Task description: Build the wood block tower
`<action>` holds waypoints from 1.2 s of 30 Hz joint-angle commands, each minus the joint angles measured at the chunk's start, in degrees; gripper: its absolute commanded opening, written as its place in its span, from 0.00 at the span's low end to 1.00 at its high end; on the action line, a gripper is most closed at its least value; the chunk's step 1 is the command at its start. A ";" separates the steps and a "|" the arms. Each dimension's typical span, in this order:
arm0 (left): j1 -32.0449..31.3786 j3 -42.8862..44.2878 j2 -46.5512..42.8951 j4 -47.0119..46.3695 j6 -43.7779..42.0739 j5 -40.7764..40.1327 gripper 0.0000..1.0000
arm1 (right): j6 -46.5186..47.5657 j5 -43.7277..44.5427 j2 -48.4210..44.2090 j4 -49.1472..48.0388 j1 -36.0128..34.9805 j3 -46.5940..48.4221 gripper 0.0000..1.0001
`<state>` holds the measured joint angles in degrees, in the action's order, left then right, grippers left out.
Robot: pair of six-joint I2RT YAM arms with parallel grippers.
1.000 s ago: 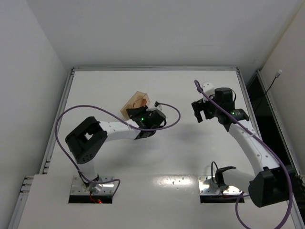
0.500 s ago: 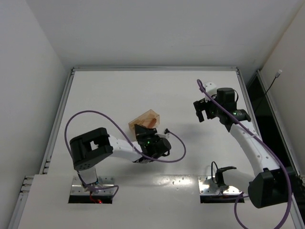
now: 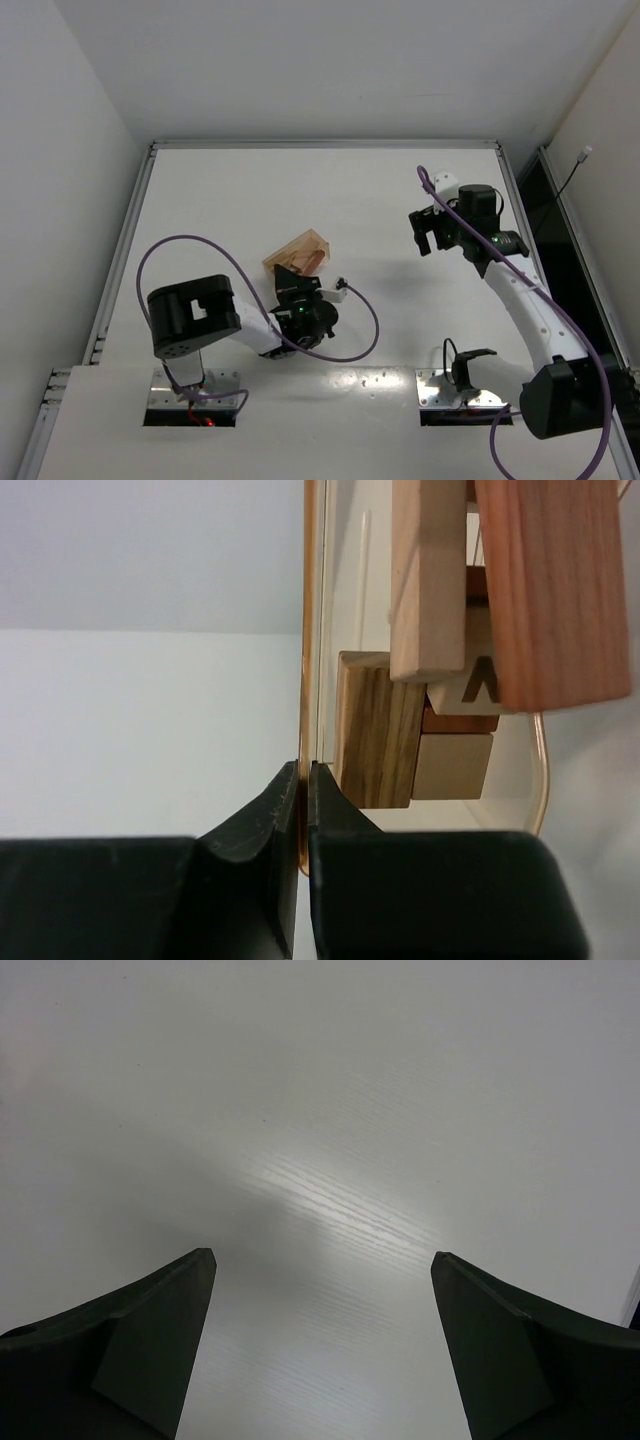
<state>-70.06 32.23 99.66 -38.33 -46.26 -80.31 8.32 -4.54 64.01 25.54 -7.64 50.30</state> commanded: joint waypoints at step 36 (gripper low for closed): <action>8.01 6.63 10.20 -68.20 -53.48 -0.65 0.00 | -1.29 -0.12 1.91 -1.46 0.26 1.38 0.87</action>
<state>-62.13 38.59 111.42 -74.56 -98.37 -80.68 7.68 -4.51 65.65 25.76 -7.64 50.30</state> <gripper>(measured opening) 0.017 0.863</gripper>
